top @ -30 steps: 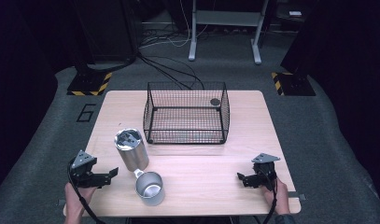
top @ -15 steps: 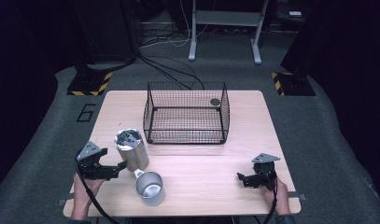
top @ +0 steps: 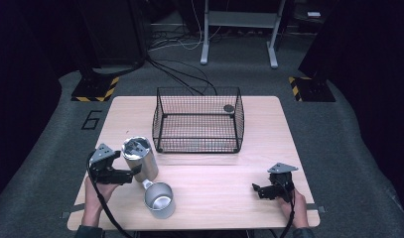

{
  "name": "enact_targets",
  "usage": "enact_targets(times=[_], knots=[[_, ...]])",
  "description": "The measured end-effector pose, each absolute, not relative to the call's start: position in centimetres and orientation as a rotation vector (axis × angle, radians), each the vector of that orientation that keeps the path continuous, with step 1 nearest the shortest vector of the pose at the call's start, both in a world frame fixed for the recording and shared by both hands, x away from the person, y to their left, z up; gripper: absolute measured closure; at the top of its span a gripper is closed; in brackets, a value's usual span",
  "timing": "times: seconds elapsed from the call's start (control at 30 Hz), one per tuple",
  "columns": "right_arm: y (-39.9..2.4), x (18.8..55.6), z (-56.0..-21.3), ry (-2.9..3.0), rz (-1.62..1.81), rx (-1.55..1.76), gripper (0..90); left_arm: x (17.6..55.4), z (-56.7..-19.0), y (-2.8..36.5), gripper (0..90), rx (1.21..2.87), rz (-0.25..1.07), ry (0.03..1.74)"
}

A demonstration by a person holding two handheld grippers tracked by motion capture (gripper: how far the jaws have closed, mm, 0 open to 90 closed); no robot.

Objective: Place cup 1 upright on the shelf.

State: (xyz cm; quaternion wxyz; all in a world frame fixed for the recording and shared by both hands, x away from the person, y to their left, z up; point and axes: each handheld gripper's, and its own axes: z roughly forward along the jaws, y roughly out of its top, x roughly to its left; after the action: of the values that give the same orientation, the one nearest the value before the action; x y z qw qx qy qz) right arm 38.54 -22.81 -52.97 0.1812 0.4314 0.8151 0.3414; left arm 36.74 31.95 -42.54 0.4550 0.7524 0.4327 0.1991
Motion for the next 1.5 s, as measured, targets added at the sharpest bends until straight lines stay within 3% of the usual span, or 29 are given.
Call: enact_targets(times=[1.5], knots=[[-22.8, 38.5, -53.0, 2.301, 0.964, 1.219, 0.0, 40.2, -44.2, 29.4, 0.0, 1.768, 0.535, 1.105]])
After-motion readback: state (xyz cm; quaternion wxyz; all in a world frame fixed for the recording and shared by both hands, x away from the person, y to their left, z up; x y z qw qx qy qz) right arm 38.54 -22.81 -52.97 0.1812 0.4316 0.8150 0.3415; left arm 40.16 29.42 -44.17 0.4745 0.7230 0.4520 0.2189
